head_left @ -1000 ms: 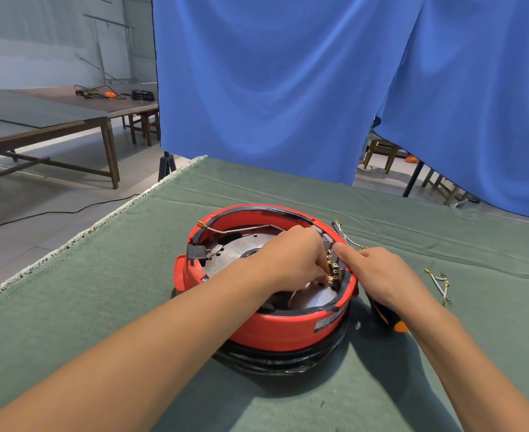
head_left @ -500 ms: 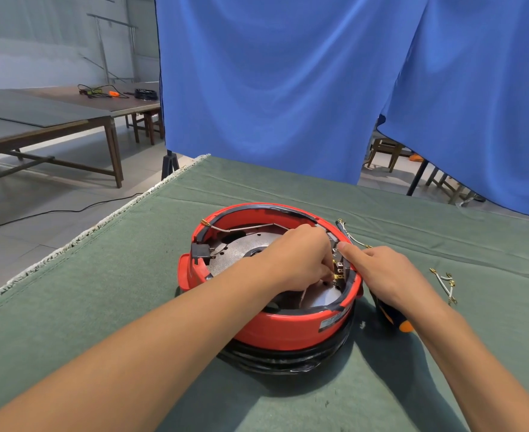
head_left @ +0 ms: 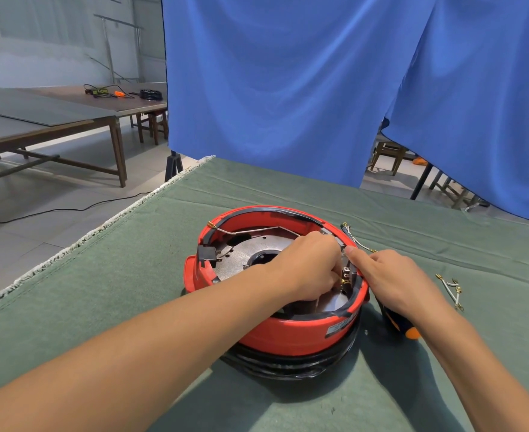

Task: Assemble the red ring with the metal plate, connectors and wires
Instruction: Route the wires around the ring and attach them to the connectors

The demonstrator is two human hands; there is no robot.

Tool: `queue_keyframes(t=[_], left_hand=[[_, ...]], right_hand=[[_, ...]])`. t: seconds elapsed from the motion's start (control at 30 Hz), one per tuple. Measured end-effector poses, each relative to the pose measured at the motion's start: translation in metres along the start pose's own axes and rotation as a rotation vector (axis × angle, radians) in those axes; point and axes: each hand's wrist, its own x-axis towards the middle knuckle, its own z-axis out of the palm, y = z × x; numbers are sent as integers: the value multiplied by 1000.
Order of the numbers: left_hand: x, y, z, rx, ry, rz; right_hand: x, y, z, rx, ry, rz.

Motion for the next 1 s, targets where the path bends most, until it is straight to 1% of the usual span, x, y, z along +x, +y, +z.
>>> queue_keyframes(t=[0.17, 0.4, 0.6, 0.67, 0.8, 0.9, 1.0], left_hand=[[-1, 0, 0, -33, 9, 6], [-1, 3, 0, -72, 4, -32], [-1, 4, 2, -199, -12, -86], [-1, 3, 3, -222, -8, -108], [-2, 2, 4, -232, 13, -176], [-6, -1, -2, -266, 23, -214], [-9, -3, -8, -251, 80, -248]], right_hand=[[-2, -2, 0, 7, 5, 3], [-1, -2, 1, 9, 15, 4], [0, -1, 3, 50, 20, 8], [0, -1, 3, 82, 28, 9], [0, -1, 7, 247, 20, 30], [2, -1, 10, 273, -2, 47], [4, 1, 10, 266, 9, 47]])
